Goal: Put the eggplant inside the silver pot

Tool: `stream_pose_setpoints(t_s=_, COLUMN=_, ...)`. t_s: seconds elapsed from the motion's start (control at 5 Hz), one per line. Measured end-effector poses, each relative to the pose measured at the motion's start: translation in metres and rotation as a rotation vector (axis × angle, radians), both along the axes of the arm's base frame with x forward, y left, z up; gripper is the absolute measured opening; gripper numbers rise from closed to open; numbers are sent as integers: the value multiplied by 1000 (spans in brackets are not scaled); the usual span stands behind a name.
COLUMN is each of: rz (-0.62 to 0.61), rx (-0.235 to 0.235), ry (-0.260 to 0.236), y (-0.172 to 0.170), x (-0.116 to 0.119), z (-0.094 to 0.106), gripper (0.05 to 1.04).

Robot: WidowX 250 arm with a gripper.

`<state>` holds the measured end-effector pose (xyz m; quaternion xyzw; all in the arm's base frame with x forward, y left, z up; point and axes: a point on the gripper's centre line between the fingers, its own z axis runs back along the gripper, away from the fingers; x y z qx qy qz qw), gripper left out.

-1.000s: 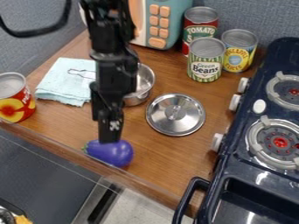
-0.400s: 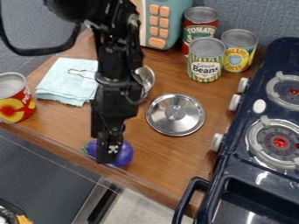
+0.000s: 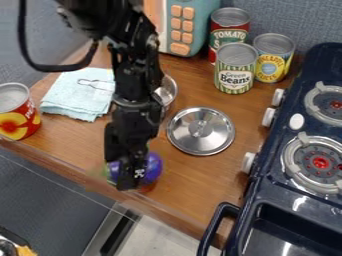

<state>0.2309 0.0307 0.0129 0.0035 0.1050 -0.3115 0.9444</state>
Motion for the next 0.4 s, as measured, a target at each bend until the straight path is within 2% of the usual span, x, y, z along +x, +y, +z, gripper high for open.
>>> stream_pose_setpoints(t_s=0.2, rz=20, rx=14, ry=21, y=2, x=4, z=-5, gripper=712)
stream_pose_setpoints(t_s=0.4, rz=34, rx=-19, ry=25, y=4, x=3, z=-5, gripper=699)
